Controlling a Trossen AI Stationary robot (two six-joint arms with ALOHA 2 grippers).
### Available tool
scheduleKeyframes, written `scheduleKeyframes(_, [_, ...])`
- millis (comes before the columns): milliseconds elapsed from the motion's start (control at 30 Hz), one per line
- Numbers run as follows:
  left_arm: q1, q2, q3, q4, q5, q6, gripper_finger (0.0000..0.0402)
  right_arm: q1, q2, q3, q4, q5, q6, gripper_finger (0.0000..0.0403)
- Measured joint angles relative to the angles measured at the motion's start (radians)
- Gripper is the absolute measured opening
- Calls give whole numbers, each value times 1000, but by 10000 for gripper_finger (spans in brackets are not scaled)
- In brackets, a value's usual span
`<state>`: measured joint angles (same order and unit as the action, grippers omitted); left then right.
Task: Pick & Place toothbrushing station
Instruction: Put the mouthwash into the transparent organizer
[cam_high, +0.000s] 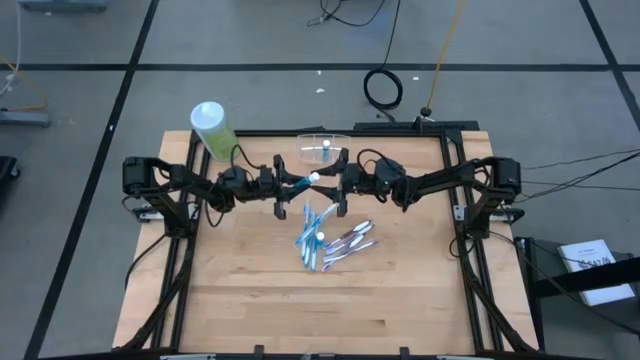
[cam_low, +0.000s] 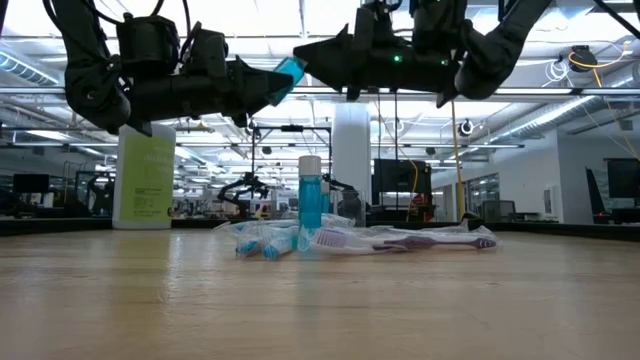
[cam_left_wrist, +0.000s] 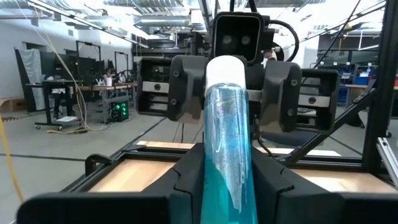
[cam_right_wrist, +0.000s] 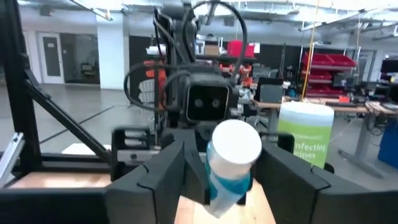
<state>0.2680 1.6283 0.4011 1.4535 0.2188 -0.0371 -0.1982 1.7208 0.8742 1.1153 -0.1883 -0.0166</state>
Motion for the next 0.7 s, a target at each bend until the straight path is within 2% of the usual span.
scheduleKeyframes(400, [-1, 0, 0, -13, 2, 2, 88, -2, 1, 0, 2, 0, -22, 117])
scheduleKeyframes(700, [-1, 0, 0, -17, 5, 6, 89, -2, 1, 0, 2, -1, -21, 108])
